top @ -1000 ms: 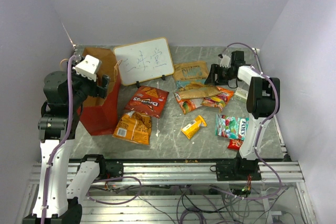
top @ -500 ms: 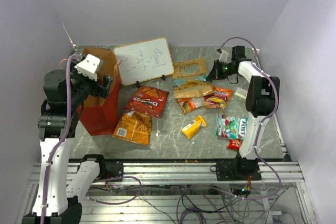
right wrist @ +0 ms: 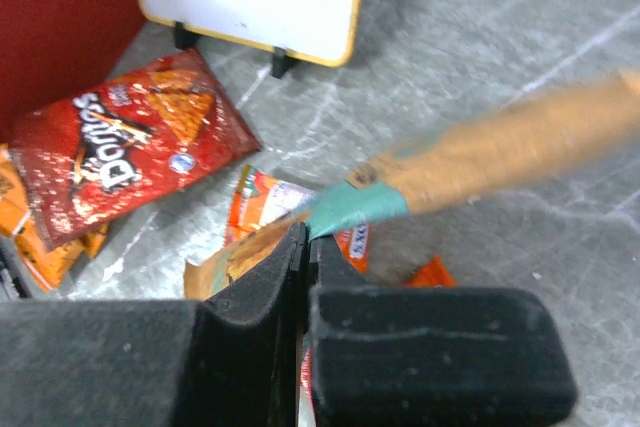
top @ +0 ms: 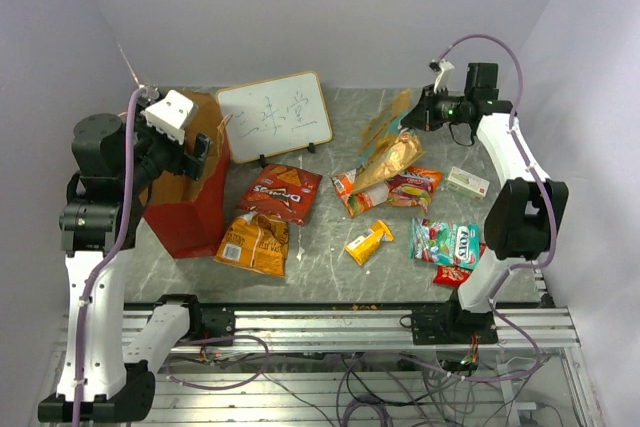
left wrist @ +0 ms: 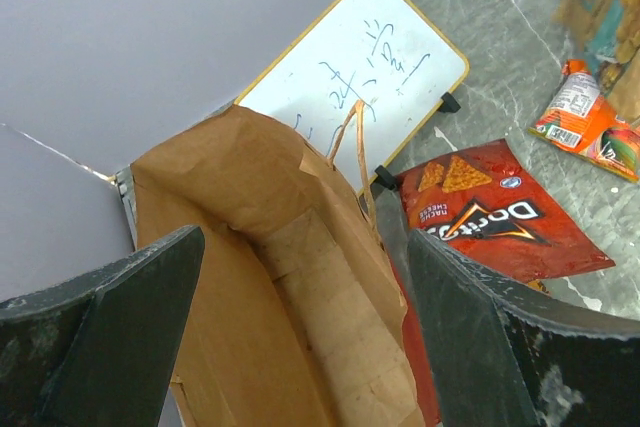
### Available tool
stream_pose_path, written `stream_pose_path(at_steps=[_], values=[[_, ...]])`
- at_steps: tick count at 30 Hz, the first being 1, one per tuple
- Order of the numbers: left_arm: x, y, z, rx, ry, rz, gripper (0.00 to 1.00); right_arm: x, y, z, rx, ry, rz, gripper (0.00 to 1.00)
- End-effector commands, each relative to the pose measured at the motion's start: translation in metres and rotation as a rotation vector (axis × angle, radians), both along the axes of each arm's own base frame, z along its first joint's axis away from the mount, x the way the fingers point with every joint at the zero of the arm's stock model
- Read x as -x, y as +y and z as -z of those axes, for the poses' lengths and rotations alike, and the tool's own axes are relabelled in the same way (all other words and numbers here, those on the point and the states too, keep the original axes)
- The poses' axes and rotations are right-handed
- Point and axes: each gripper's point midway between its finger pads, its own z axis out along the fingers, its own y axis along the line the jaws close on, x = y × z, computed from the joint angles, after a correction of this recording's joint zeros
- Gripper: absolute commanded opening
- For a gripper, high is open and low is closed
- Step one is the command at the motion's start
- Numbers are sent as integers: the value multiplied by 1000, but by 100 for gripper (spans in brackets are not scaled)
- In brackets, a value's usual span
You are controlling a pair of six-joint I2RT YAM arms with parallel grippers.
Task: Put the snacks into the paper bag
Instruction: Pick up the snack from the center of the board.
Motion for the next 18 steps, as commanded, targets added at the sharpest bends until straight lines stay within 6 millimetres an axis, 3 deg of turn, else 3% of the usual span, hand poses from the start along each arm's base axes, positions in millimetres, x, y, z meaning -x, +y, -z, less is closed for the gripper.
stream_pose_path(at_steps=[1, 9, 18], values=[[4, -3, -11, -43, 20, 48, 94, 24, 16, -31, -99, -36, -75, 0], [5, -31, -35, 10, 22, 213, 94, 52, 28, -88, -217, -106, -71, 0], [-20, -53, -68, -57, -5, 268, 93, 76, 45, -154, -404, -205, -49, 0]])
